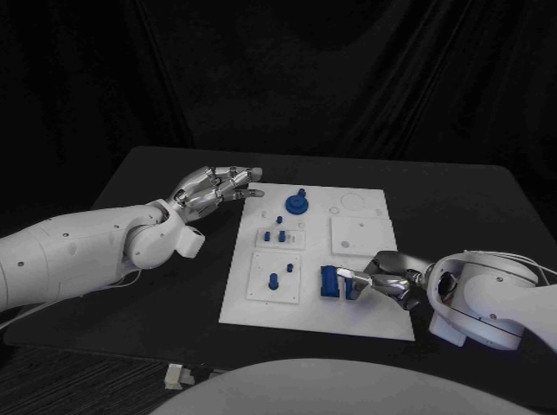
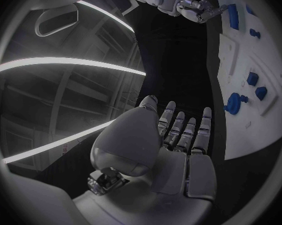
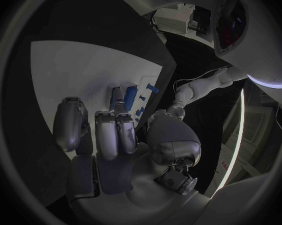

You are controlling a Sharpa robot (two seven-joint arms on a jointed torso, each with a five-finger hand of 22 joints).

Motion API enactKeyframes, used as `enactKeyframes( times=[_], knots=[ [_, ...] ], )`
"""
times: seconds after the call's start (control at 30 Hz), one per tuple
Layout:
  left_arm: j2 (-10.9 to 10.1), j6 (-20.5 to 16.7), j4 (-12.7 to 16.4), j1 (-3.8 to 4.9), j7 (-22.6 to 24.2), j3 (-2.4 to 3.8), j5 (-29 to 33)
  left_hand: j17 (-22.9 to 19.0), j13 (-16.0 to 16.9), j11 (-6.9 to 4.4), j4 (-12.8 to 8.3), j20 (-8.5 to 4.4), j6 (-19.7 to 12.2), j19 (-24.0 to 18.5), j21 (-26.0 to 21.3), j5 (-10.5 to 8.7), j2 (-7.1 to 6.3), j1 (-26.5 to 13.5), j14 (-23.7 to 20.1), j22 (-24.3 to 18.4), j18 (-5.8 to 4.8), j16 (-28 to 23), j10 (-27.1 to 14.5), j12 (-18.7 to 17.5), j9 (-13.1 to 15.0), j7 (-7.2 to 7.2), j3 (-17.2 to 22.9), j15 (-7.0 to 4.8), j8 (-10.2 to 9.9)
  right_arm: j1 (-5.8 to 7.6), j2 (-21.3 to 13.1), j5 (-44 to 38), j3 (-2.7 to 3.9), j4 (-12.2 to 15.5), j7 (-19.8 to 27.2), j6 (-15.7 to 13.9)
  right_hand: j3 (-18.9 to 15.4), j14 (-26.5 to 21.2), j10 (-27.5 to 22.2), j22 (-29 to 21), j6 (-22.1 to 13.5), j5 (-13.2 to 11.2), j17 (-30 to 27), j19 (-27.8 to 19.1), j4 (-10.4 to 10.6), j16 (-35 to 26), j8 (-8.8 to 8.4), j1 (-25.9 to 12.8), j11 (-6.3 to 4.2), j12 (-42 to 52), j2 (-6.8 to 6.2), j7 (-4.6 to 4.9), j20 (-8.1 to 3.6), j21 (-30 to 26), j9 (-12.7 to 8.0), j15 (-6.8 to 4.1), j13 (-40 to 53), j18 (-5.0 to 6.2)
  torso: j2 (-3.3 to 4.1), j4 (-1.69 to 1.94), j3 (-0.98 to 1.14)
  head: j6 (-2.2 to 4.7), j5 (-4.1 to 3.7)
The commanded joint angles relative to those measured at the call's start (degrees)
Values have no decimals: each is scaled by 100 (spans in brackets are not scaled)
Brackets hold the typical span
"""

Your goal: Assemble the parts on the task board

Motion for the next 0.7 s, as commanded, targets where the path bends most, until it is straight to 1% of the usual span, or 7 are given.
enactKeyframes(
  times=[0.03, 0.3, 0.37, 0.4, 0.53, 0.63, 0.7],
  knots=[
    [13, 109, 1, -11, 324, 6, 53, 4, -6, -6, 1, 3, -26, 38, 27, 26, 0, 70, -2, -8, 6, 33, -33, -37, -3, -7, 35, 50, -21, -31, 7, -39, -4, -4, -131, 79, -42, 517, 593, 992, -46, -24, 1109, -13, -1, 14, -15, 22, 48, 15, 56, 11, 30, -32, -17, 48, 1510, 32, 0, 0, 0, -1, 15],
    [-10, 109, 2, -14, 317, 6, 53, 4, -4, -3, -4, 3, -11, 40, 29, 40, -2, 89, 0, -7, 7, 34, -28, -27, -1, -6, 45, 52, -18, -38, -79, -41, -3, 35, 80, -139, -163, 517, 593, 994, 252, -21, 1112, -14, -13, 17, 140, 168, 15, 15, 106, -40, 28, -15, -19, 30, 1510, 34, 0, 2, 0, -1, 19],
    [-29, 92, 18, -14, 327, 6, 53, 4, -3, 1, -8, 3, -5, 40, 29, 49, -6, 101, 1, -9, 8, 36, -22, -18, 0, -7, 51, 53, -16, -34, -143, -26, -2, 75, 256, -369, -175, 517, 593, 994, 297, -20, 1111, -13, -13, 16, 162, 185, 4, 15, 107, -52, 24, -12, -14, 22, 1510, 35, -1, 2, 1, -1, 20],
    [-45, 72, 32, -14, 341, 6, 53, 6, -1, 3, -9, 3, 19, 41, 30, 53, -11, 108, 8, -8, 9, 43, -16, -10, 3, -6, 53, 55, -10, -20, -192, 20, -2, 105, 421, -590, -219, 512, 593, 993, 529, -20, 1084, -14, -6, 10, 269, 213, -55, 15, 127, -119, -10, -9, 18, -25, 1510, 38, -1, 1, 1, -1, 21],
    [-107, -25, 103, -14, 392, 6, 54, 6, 3, 16, -4, 3, 59, 37, 30, 59, -32, 121, 11, -19, 11, 45, 8, 18, 8, -3, 53, 52, 3, 152, -327, 530, -1, 177, 1152, -1452, -222, 447, 593, 931, 797, -7, 774, -93, -10, -80, 392, 262, -130, 15, 156, -202, -56, -214, 71, -86, 1510, 83, -1, -2, 1, -1, 13],
    [-182, -151, 217, -11, 450, 7, 54, -8, 0, 22, 57, 1, 99, -64, -19, 25, -53, 66, -64, -120, -1, -16, 11, 10, 12, 16, 18, 21, 17, 416, -397, 1441, -1, 201, 1935, -2095, -219, 80, 593, 512, 978, 50, -708, -611, -11, -734, 439, 494, -213, 15, 205, -295, -147, -1503, 125, -169, 1510, 310, -6, -11, 2, -1, -3],
    [-233, -253, 310, -7, 507, 8, 54, -46, -26, -43, 77, -26, 163, -526, -250, -87, -15, -169, -349, -508, 6, -242, -127, -167, 15, 58, -102, -39, 39, 596, -409, 2135, -1, 177, 2470, -2391, -215, -827, -147, -320, 934, 140, -2888, -1755, -14, -2076, 386, 612, -115, -812, 189, -203, -24, -3835, 138, -66, 691, 617, -8, -11, 4, -1, -16]
  ],
)
